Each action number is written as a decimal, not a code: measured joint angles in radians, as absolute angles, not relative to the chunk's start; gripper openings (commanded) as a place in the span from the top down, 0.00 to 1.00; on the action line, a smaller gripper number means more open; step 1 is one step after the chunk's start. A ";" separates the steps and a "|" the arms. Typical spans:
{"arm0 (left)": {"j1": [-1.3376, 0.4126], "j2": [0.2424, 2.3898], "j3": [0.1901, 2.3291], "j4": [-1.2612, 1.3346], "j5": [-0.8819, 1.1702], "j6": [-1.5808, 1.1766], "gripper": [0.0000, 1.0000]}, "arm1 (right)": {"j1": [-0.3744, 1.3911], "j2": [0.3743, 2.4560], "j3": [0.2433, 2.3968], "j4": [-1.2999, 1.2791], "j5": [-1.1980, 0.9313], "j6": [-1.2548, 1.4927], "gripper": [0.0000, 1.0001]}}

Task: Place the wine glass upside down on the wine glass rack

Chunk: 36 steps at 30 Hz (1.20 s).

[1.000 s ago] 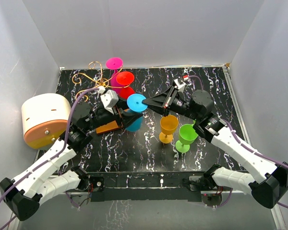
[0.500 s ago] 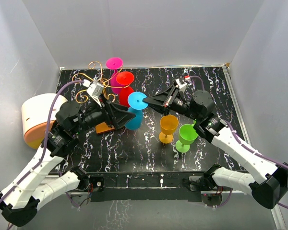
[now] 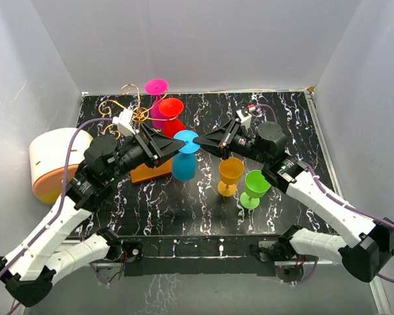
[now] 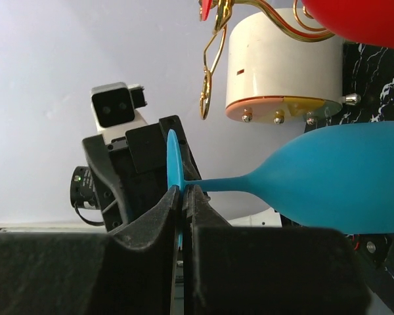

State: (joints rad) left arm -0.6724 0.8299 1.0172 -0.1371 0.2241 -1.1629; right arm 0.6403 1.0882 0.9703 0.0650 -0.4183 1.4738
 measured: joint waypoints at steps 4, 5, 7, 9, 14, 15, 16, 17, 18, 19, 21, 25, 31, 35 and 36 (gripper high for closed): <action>-0.669 0.892 1.056 -0.161 0.212 -1.215 0.67 | 0.640 1.089 0.986 0.059 -0.425 1.458 1.00; -0.666 0.901 1.057 -0.162 0.209 -1.225 0.69 | 0.640 1.088 0.991 0.058 -0.429 1.450 1.00; -0.661 0.911 1.057 -0.162 0.206 -1.243 0.74 | 0.640 1.088 0.993 0.053 -0.431 1.436 1.00; -0.656 0.912 1.058 -0.159 0.202 -1.251 0.80 | 0.640 1.087 0.993 0.041 -0.430 1.422 1.00; -0.649 0.913 1.093 -0.207 0.190 -1.241 0.97 | 0.641 1.081 0.999 0.026 -0.427 1.406 1.00; -0.649 0.913 1.094 -0.211 0.189 -1.240 1.00 | 0.641 1.079 1.003 0.025 -0.426 1.399 1.00; -0.649 0.913 1.096 -0.212 0.190 -1.242 1.00 | 0.641 1.079 1.008 0.022 -0.425 1.391 1.00; -0.649 0.913 1.098 -0.211 0.190 -1.242 1.00 | 0.641 1.079 1.009 0.020 -0.425 1.386 1.00; -0.648 0.913 1.100 -0.212 0.190 -1.242 1.00 | 0.641 1.080 1.009 0.020 -0.426 1.386 0.98; -0.647 0.914 1.100 -0.212 0.191 -1.243 1.00 | 0.641 1.080 1.010 0.020 -0.426 1.385 0.91; -0.646 0.918 1.100 -0.210 0.193 -1.247 1.00 | 0.641 1.080 1.011 0.019 -0.426 1.382 0.78; -0.628 0.940 1.100 -0.208 0.199 -1.284 1.00 | 0.641 1.080 1.014 0.016 -0.426 1.374 0.57; -0.555 1.005 1.114 -0.167 0.251 -1.409 1.00 | 0.641 1.071 1.016 0.030 -0.400 1.364 0.44; -0.521 1.042 1.159 -0.197 0.265 -1.443 1.00 | 0.640 1.041 1.017 0.026 -0.357 1.347 0.44; -0.517 1.044 1.174 -0.214 0.263 -1.444 1.00 | 0.640 1.031 1.017 0.022 -0.343 1.337 0.44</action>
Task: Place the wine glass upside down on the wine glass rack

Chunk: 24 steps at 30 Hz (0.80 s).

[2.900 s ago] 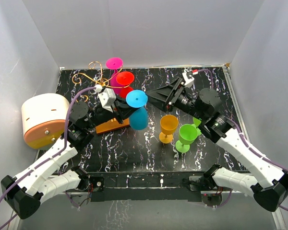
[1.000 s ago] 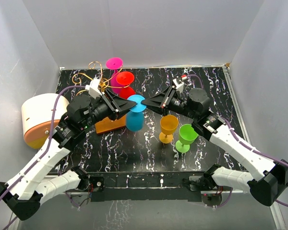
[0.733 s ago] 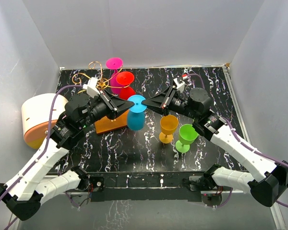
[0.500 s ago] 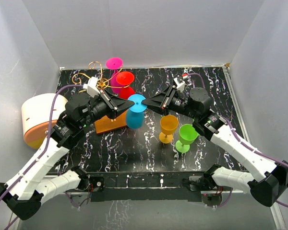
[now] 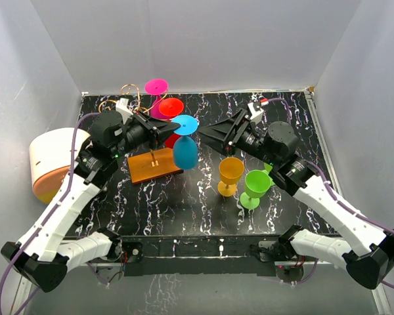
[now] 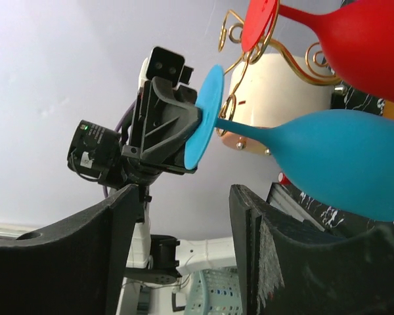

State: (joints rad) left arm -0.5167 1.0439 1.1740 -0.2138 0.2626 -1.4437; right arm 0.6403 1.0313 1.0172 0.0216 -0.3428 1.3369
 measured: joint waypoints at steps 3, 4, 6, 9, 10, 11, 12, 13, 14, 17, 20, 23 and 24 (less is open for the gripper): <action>-0.512 1.043 1.230 -0.270 0.247 -1.433 1.00 | 0.639 1.005 1.019 0.000 -0.298 1.310 0.44; -0.512 1.043 1.248 -0.284 0.241 -1.428 1.00 | 0.639 0.997 1.019 -0.006 -0.283 1.304 0.44; -0.512 1.039 1.280 -0.314 0.223 -1.413 1.00 | 0.639 0.984 1.021 -0.022 -0.257 1.288 0.44; -0.512 1.020 1.295 -0.345 0.195 -1.395 1.00 | 0.639 0.972 1.021 -0.042 -0.229 1.275 0.44; -0.511 1.016 1.295 -0.355 0.189 -1.390 1.00 | 0.639 0.969 1.021 -0.049 -0.221 1.272 0.44; -0.509 1.015 1.295 -0.365 0.183 -1.386 1.00 | 0.639 0.967 1.021 -0.054 -0.213 1.268 0.44; -0.507 1.015 1.295 -0.375 0.176 -1.381 1.00 | 0.638 0.966 1.021 -0.057 -0.207 1.263 0.44; -0.504 1.016 1.295 -0.382 0.170 -1.376 1.00 | 0.638 0.966 1.021 -0.060 -0.200 1.260 0.44; -0.499 1.018 1.295 -0.392 0.164 -1.370 1.00 | 0.638 0.963 1.021 -0.065 -0.194 1.257 0.44; -0.484 1.018 1.295 -0.414 0.144 -1.354 1.00 | 0.638 0.956 1.021 -0.084 -0.179 1.253 0.44; -0.466 1.018 1.296 -0.435 0.120 -1.335 1.00 | 0.638 0.945 1.021 -0.100 -0.166 1.250 0.44; -0.449 1.017 1.295 -0.445 0.100 -1.319 1.00 | 0.638 0.939 1.021 -0.107 -0.153 1.246 0.44; -0.444 1.015 1.293 -0.445 0.094 -1.316 1.00 | 0.638 0.937 1.021 -0.107 -0.149 1.244 0.44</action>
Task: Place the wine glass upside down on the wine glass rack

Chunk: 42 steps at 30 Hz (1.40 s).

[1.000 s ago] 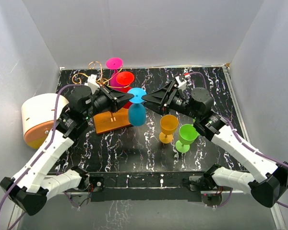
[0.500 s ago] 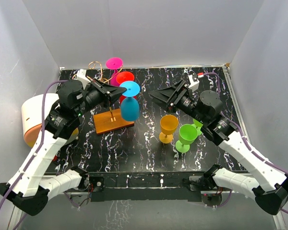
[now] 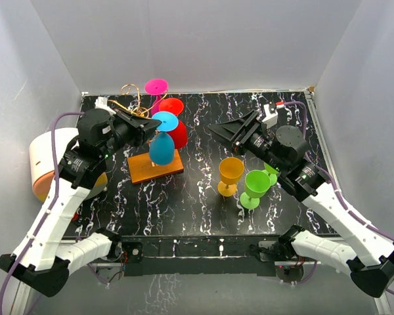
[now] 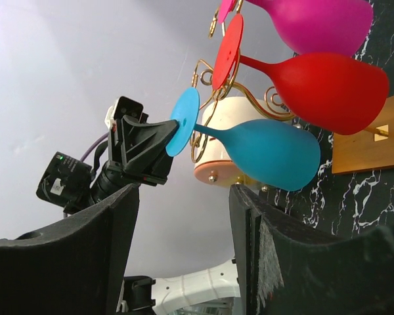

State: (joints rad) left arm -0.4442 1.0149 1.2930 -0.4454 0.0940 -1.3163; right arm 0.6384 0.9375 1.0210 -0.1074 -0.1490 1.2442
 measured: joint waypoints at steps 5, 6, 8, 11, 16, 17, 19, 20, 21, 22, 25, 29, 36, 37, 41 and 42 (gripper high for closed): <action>-0.430 0.999 1.290 -0.448 0.068 -1.298 1.00 | 0.638 0.933 1.021 -0.110 -0.131 1.235 0.45; -0.428 0.995 1.290 -0.450 0.062 -1.293 1.00 | 0.638 0.931 1.021 -0.110 -0.128 1.234 0.45; -0.427 0.989 1.290 -0.453 0.048 -1.283 1.00 | 0.638 0.926 1.019 -0.110 -0.123 1.233 0.45; -0.426 0.982 1.290 -0.459 0.031 -1.272 1.00 | 0.638 0.920 1.018 -0.110 -0.119 1.232 0.45; -0.426 0.973 1.282 -0.453 0.006 -1.264 1.00 | 0.638 0.918 1.017 -0.110 -0.118 1.232 0.45; -0.426 0.967 1.272 -0.449 -0.001 -1.264 1.00 | 0.638 0.918 1.017 -0.110 -0.118 1.232 0.45; -0.426 0.954 1.254 -0.446 -0.021 -1.264 1.00 | 0.638 0.918 1.016 -0.109 -0.118 1.233 0.45; -0.426 0.951 1.249 -0.445 -0.029 -1.264 1.00 | 0.638 0.918 1.015 -0.109 -0.118 1.233 0.45; -0.426 0.946 1.243 -0.445 -0.041 -1.265 1.00 | 0.638 0.918 1.010 -0.102 -0.119 1.234 0.45; -0.426 0.943 1.239 -0.445 -0.050 -1.266 1.00 | 0.638 0.918 1.003 -0.099 -0.119 1.236 0.46; -0.424 0.939 1.227 -0.442 -0.065 -1.269 1.00 | 0.638 0.918 0.984 -0.100 -0.122 1.238 0.46; -0.423 0.939 1.224 -0.440 -0.072 -1.272 1.00 | 0.638 0.921 0.979 -0.103 -0.123 1.240 0.46; -0.421 0.939 1.225 -0.440 -0.097 -1.253 1.00 | 0.638 0.921 0.979 -0.102 -0.123 1.240 0.46; -0.421 0.939 1.225 -0.445 -0.100 -1.247 1.00 | 0.638 0.921 0.979 -0.102 -0.123 1.240 0.46; -0.421 0.939 1.227 -0.454 -0.115 -1.230 1.00 | 0.638 0.921 0.979 -0.102 -0.123 1.239 0.46; -0.421 0.939 1.227 -0.454 -0.117 -1.229 1.00 | 0.638 0.922 0.979 -0.101 -0.123 1.239 0.46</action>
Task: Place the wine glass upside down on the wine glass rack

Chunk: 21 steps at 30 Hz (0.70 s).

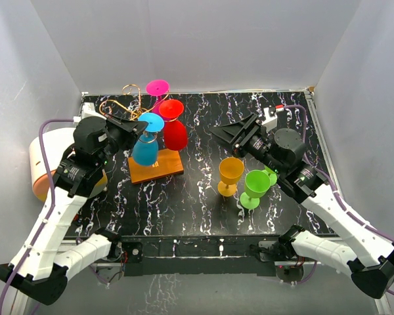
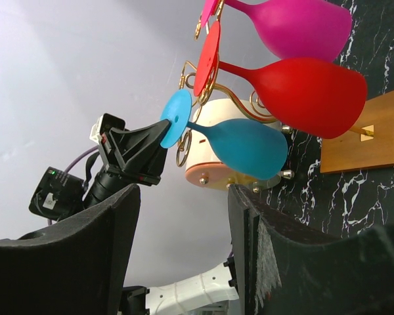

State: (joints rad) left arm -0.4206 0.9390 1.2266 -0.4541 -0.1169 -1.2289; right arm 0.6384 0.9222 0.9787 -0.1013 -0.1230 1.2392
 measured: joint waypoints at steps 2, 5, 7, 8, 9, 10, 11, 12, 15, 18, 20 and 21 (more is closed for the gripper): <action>-0.421 0.939 1.227 -0.455 -0.122 -1.225 1.00 | 0.638 0.925 0.979 -0.101 -0.123 1.239 0.46; -0.421 0.933 1.227 -0.463 -0.139 -1.221 1.00 | 0.638 0.929 0.979 -0.101 -0.124 1.240 0.46; -0.421 0.921 1.227 -0.472 -0.158 -1.216 1.00 | 0.638 0.931 0.979 -0.101 -0.126 1.239 0.46; -0.421 0.912 1.227 -0.476 -0.167 -1.215 1.00 | 0.638 0.933 0.979 -0.101 -0.127 1.239 0.46; -0.420 0.904 1.227 -0.478 -0.176 -1.213 1.00 | 0.638 0.934 0.979 -0.101 -0.127 1.240 0.46; -0.420 0.894 1.227 -0.479 -0.181 -1.213 1.00 | 0.638 0.936 0.979 -0.101 -0.128 1.240 0.47; -0.419 0.886 1.227 -0.480 -0.184 -1.212 1.00 | 0.638 0.937 0.979 -0.101 -0.129 1.240 0.46; -0.418 0.879 1.227 -0.480 -0.184 -1.212 1.00 | 0.638 0.939 0.979 -0.101 -0.130 1.240 0.46; -0.417 0.865 1.234 -0.494 -0.175 -1.215 1.00 | 0.638 0.941 0.979 -0.101 -0.130 1.240 0.46; -0.416 0.851 1.235 -0.517 -0.169 -1.216 1.00 | 0.638 0.941 0.979 -0.100 -0.130 1.240 0.47; -0.416 0.839 1.235 -0.535 -0.165 -1.217 1.00 | 0.638 0.941 0.978 -0.099 -0.130 1.240 0.47; -0.416 0.833 1.235 -0.542 -0.160 -1.219 1.00 | 0.638 0.941 0.978 -0.098 -0.130 1.240 0.47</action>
State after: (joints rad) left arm -0.4160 0.8333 1.2346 -0.5419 -0.1604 -1.2194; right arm 0.6384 0.9409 0.9775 -0.0978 -0.1299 1.2400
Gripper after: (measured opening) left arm 0.018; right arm 0.534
